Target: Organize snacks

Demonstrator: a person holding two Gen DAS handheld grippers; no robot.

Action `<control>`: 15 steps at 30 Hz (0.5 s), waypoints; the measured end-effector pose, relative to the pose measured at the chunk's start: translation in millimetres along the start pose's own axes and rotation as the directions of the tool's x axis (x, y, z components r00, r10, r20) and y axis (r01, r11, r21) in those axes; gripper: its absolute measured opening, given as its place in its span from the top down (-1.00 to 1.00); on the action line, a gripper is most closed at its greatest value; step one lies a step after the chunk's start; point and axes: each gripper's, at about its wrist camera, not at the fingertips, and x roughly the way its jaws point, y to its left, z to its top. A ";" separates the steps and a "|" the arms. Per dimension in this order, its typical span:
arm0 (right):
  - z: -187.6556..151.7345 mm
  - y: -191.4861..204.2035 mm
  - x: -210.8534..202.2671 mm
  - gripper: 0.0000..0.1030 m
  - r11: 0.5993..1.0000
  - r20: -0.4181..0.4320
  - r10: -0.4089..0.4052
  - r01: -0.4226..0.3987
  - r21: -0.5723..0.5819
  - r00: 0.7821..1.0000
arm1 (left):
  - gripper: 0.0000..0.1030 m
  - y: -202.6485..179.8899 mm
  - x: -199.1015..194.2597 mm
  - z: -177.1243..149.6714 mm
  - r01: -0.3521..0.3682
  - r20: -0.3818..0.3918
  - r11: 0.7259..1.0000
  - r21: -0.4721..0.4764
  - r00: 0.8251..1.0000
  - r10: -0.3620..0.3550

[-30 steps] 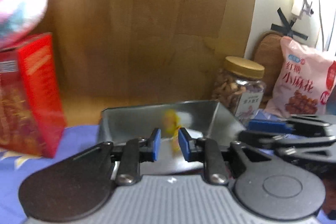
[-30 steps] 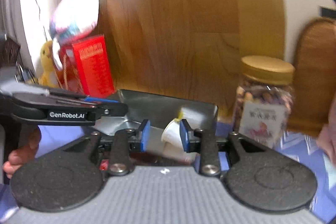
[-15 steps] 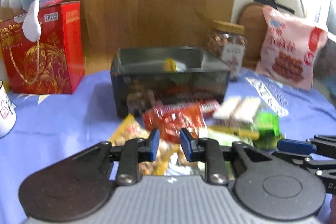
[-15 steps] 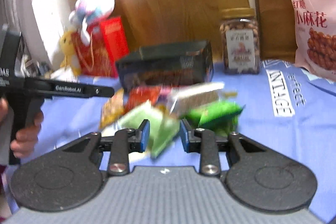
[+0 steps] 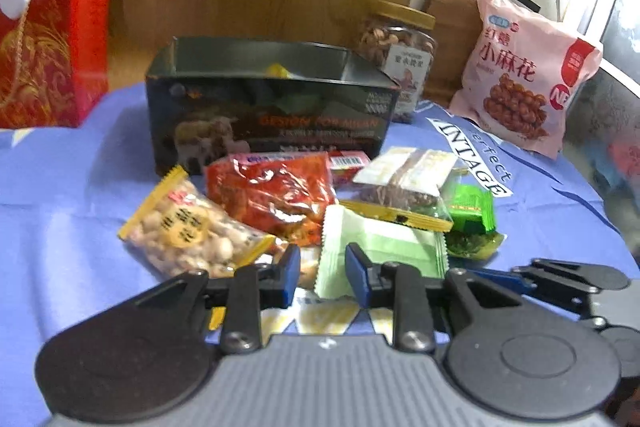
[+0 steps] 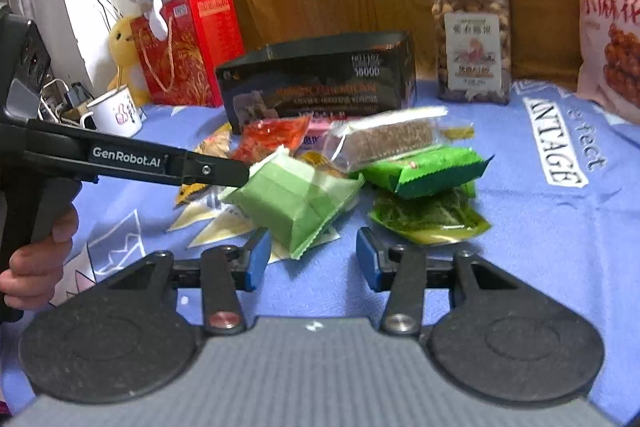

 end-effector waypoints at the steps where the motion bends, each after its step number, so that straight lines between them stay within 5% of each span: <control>1: -0.4 -1.3 2.6 0.03 1.000 -0.001 0.008 -0.008 0.002 1.000 | 0.61 0.6 2.4 -0.1 0.016 -0.009 1.000 -0.006 1.000 -0.016; 4: 0.3 -1.1 5.1 0.08 1.000 0.017 0.012 -0.012 -0.016 1.000 | 0.94 0.7 9.1 -1.4 0.042 -0.035 0.999 -0.008 0.998 -0.042; 6: 1.6 -1.6 5.4 0.22 1.000 0.022 0.019 -0.019 -0.017 1.000 | 0.94 -2.0 8.6 -3.2 0.039 -0.032 0.999 0.007 0.999 -0.039; 15: 2.5 7.2 -7.9 0.30 0.998 0.051 0.058 -0.057 -0.026 0.997 | 0.95 1.7 -6.2 -13.9 0.045 -0.023 0.999 0.019 0.999 -0.045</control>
